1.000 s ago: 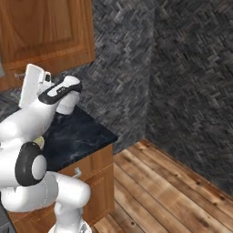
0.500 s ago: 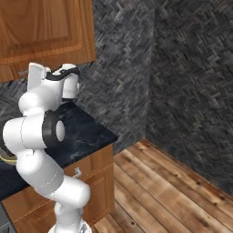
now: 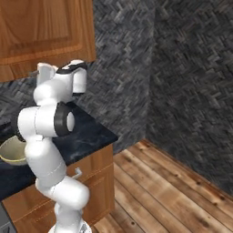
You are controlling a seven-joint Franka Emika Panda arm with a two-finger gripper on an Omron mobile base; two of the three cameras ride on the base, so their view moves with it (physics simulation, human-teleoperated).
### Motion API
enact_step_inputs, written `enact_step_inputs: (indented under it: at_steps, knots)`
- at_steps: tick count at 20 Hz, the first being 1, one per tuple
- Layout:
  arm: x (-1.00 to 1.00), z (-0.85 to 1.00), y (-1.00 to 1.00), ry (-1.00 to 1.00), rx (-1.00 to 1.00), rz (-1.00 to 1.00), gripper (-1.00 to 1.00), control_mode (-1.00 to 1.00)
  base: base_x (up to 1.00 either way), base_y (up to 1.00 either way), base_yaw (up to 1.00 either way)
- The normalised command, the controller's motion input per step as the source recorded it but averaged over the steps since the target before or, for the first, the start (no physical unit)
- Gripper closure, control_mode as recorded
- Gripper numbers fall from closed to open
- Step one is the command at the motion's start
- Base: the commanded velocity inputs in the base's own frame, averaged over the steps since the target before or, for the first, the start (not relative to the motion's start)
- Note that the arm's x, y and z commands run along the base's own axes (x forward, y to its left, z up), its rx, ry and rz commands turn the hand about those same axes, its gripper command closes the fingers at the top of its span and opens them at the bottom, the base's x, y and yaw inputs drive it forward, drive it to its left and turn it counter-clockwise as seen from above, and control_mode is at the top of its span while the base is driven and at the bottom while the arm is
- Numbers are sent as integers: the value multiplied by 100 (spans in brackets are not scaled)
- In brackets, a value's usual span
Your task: Open the cabinet and move the ladle to the pot. Then close the cabinet.
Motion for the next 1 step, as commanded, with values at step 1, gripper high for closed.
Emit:
enact_step_inputs:
  at_steps: [1]
  knots:
    - [0, 0, 39, 0, -23, -71, -100, -100, 0, 0, 0]
